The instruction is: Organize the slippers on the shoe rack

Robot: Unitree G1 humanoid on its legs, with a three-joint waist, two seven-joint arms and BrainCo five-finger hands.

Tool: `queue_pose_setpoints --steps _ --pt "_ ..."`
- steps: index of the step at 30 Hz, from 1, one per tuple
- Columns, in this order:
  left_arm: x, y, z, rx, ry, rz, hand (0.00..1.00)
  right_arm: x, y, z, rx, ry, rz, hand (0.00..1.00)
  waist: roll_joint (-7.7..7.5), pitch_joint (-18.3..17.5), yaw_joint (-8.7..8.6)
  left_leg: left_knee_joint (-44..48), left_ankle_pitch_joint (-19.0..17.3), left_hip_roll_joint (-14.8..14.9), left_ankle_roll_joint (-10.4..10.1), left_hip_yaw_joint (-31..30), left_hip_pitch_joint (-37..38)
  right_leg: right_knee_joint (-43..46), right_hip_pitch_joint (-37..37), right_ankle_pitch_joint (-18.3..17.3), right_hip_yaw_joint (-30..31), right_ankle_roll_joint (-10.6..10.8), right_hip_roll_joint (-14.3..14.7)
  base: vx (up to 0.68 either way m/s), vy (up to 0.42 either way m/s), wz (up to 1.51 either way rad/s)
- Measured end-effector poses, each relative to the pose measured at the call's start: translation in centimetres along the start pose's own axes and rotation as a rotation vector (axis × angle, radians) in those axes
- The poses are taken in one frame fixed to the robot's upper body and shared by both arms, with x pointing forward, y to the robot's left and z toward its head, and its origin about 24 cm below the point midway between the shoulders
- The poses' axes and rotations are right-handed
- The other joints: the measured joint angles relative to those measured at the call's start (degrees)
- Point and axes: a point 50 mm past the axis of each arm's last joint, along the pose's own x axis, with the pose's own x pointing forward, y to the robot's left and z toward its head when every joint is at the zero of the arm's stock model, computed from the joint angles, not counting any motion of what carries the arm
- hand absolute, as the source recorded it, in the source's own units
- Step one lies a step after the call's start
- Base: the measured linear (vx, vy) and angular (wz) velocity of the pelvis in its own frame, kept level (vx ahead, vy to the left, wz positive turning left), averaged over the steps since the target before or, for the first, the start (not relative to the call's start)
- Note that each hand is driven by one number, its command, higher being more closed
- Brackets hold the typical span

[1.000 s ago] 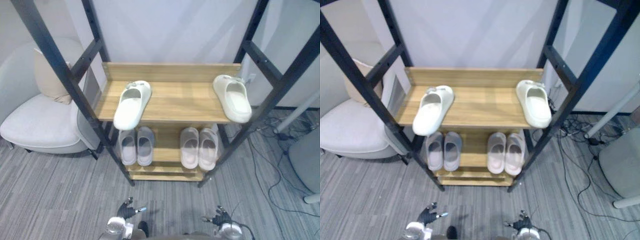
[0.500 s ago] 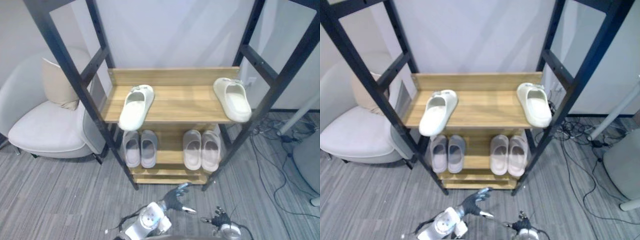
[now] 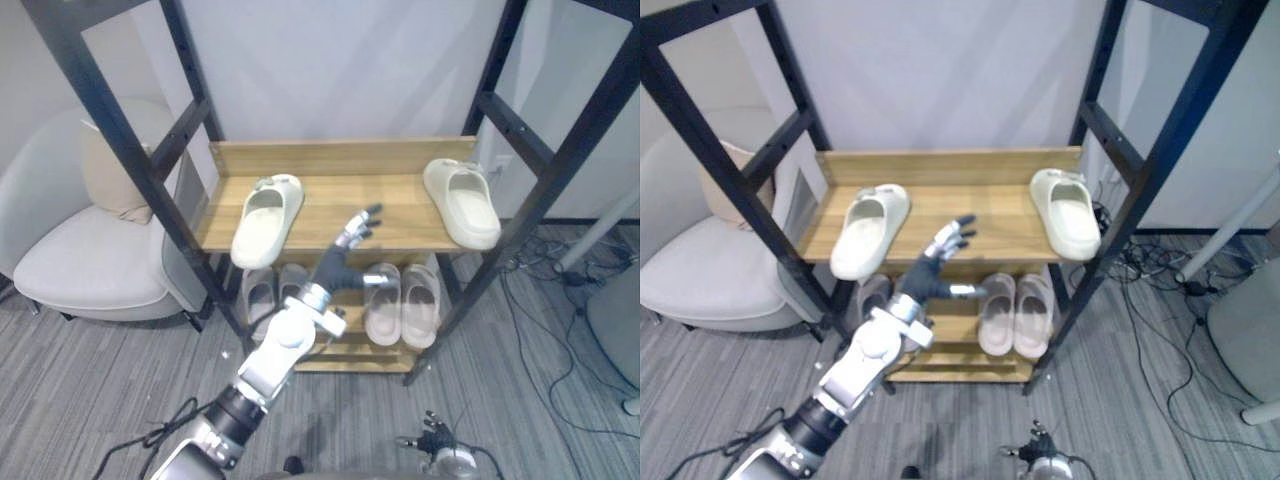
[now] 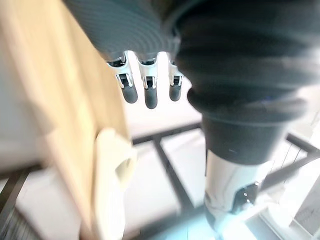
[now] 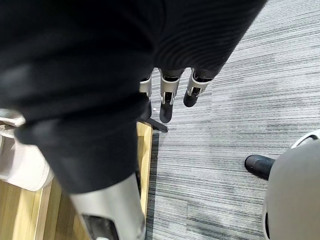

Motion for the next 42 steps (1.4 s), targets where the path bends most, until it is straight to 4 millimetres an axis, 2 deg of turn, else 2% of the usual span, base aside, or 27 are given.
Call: queue_pose_setpoints --steps 2,4,6,7,12,19,25,32,35,36,37,42 --pt "1.1 2.2 0.5 0.058 -0.023 0.058 0.00 0.0 -0.1 0.0 -0.001 -0.001 0.002 0.00 -0.05 0.03 -0.05 -0.01 -0.01 -0.10 0.00 0.37 -0.01 -0.94 0.23 0.66 0.08 0.09 0.02 -0.01 0.013 -0.07" --pt "1.8 3.2 0.5 0.098 -0.022 0.092 0.00 0.0 -0.1 0.1 0.000 -0.001 0.005 0.00 -0.09 0.05 -0.08 -0.02 0.00 -0.14 0.00 0.38 -0.01 -1.09 0.27 0.78 0.09 0.12 0.01 0.00 0.000 0.00" --pt "2.5 5.5 0.5 0.164 -0.014 0.160 0.00 0.0 0.0 0.1 0.000 -0.003 0.019 0.00 -0.29 0.13 -0.45 -0.03 0.00 -0.20 0.01 0.41 -0.01 -1.62 0.49 0.89 0.12 0.16 0.01 -0.02 0.008 0.00" --pt "2.6 6.0 0.5 0.174 -0.011 0.171 0.00 0.1 0.0 0.1 0.001 -0.003 0.020 0.00 -0.32 0.15 -0.54 -0.04 0.00 -0.20 0.01 0.42 -0.01 -1.62 0.49 0.90 0.13 0.16 0.00 0.00 0.000 0.00" --pt "2.7 12.4 1.2 0.321 0.023 0.339 0.00 0.1 -0.3 0.1 0.031 0.001 0.015 0.00 -1.14 0.62 -0.84 -0.02 -0.17 0.04 -0.22 1.01 -0.46 -1.76 -0.37 0.91 1.09 0.12 0.20 0.00 0.002 -0.05" --pt "2.0 17.2 1.8 0.495 0.095 0.428 0.00 0.0 -0.5 -0.2 0.046 0.010 0.012 0.00 -1.25 0.70 -0.73 0.02 -0.21 -0.05 -0.27 2.11 -1.13 -2.46 -1.28 1.92 2.65 0.01 0.25 0.04 0.008 -0.12" --pt "2.0 18.2 2.0 0.533 0.112 0.452 0.00 0.0 -0.8 -0.4 0.058 0.017 0.003 0.00 -1.10 0.79 -0.72 0.01 -0.37 0.11 -0.50 2.11 -1.05 -2.41 -1.36 1.95 2.92 -0.08 0.37 0.00 0.001 -0.02" --pt "1.5 19.0 0.7 0.592 0.199 0.460 0.00 0.0 -0.8 -0.3 0.058 0.012 0.009 0.00 -0.96 0.98 -0.64 0.00 -0.50 0.32 -0.55 2.87 -1.44 -1.68 -2.62 1.96 4.00 -0.16 0.39 -0.02 0.010 -0.08" --pt "1.4 19.5 0.5 0.645 0.235 0.460 0.00 0.0 -0.8 -0.3 0.058 0.009 0.010 0.00 -0.97 1.05 -0.37 0.01 -0.53 0.45 -0.52 3.66 -1.86 -1.55 -3.47 2.04 4.78 -0.24 0.48 0.02 0.006 -0.15" --pt "0.9 20.4 0.2 0.747 0.291 0.453 0.00 -0.2 -0.9 -0.2 0.061 -0.006 0.010 0.00 -0.89 1.16 -0.42 0.01 -0.66 0.69 -0.71 4.20 -1.99 -1.55 -3.97 2.07 5.51 -0.30 0.72 0.05 -0.004 -0.22" --pt "0.7 20.6 0.0 0.772 0.308 0.449 0.00 -0.2 -0.9 -0.2 0.061 -0.007 0.010 0.00 -0.85 1.19 -0.39 0.01 -0.69 0.77 -0.75 4.42 -1.99 -1.55 -4.07 2.08 5.72 -0.32 0.79 0.04 -0.010 -0.18" --pt "0.8 20.8 -0.1 0.812 0.323 0.440 0.00 -0.2 -1.0 -0.1 0.061 -0.011 0.009 0.00 -0.74 1.27 -0.40 0.01 -0.74 0.90 -0.82 4.74 -2.02 -1.54 -4.36 2.09 6.12 -0.40 0.88 0.00 -0.004 -0.05"
